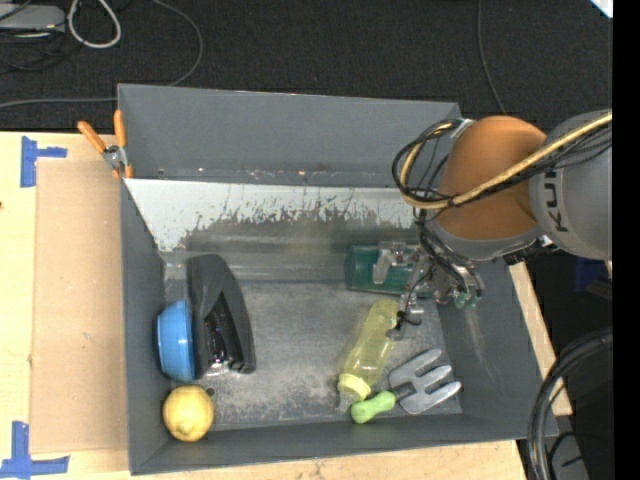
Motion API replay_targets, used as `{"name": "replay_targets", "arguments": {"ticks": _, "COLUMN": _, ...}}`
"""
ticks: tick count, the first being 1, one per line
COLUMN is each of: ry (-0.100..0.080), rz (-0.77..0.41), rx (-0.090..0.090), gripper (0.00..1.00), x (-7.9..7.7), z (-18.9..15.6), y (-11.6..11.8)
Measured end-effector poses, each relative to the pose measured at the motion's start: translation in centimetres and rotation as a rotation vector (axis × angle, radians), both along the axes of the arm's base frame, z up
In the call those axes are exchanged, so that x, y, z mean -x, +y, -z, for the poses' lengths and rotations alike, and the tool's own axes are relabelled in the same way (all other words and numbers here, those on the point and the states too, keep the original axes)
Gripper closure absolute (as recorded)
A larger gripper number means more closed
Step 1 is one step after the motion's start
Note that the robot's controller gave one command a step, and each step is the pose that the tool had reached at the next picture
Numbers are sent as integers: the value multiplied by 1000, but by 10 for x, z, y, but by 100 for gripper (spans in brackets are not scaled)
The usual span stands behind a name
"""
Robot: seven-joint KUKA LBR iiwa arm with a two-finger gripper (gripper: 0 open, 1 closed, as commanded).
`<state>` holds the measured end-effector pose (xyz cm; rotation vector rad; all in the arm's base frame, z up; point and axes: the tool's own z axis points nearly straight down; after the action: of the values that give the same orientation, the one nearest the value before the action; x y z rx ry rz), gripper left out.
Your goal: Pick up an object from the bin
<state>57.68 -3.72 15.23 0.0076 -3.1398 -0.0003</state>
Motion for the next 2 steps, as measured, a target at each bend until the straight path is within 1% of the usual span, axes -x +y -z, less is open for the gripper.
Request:
{"name": "replay_targets", "arguments": {"ticks": 1, "ry": 0, "rz": 0, "rx": 0, "gripper": 0, "x": 0, "z": 0, "y": 0}}
{"name": "replay_targets", "arguments": {"ticks": 2, "ry": -5, "rz": 20, "rx": 0, "gripper": 0, "x": 2, "z": 9, "y": 3}}
